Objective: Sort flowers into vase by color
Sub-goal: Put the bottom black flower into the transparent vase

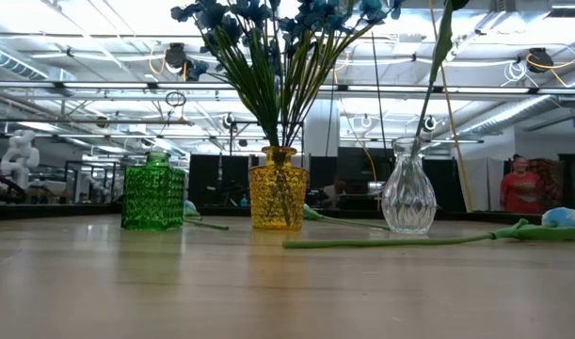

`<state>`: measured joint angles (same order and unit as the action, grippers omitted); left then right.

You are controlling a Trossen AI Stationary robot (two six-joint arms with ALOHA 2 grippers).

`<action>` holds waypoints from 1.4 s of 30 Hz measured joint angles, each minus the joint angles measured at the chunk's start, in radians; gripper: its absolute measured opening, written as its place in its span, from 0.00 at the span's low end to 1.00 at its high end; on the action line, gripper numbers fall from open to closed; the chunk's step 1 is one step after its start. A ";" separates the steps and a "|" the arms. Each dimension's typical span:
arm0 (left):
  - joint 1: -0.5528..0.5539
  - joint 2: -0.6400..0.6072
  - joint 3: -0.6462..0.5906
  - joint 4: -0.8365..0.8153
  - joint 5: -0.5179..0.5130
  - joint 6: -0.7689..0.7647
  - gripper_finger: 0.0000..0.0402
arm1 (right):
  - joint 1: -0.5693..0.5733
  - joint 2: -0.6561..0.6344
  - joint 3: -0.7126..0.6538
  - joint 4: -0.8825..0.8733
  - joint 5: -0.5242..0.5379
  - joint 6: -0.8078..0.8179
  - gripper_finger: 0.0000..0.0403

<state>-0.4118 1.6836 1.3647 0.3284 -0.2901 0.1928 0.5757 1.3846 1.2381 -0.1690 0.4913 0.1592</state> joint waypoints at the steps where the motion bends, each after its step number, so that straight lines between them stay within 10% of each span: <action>1: 0.000 0.000 0.000 -0.002 0.000 0.001 0.04 | 0.003 0.000 0.000 -0.009 0.001 0.010 0.07; 14: -0.004 0.012 -0.009 0.033 0.039 0.024 0.05 | 0.079 -0.095 0.000 -0.148 0.032 0.080 0.35; 42: -0.010 0.148 -0.026 0.312 0.057 0.112 0.05 | 0.158 -0.074 0.001 -0.086 0.163 -0.032 0.36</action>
<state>-0.4219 1.8313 1.3384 0.6405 -0.2327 0.3050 0.7336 1.3108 1.2392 -0.2553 0.6546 0.1275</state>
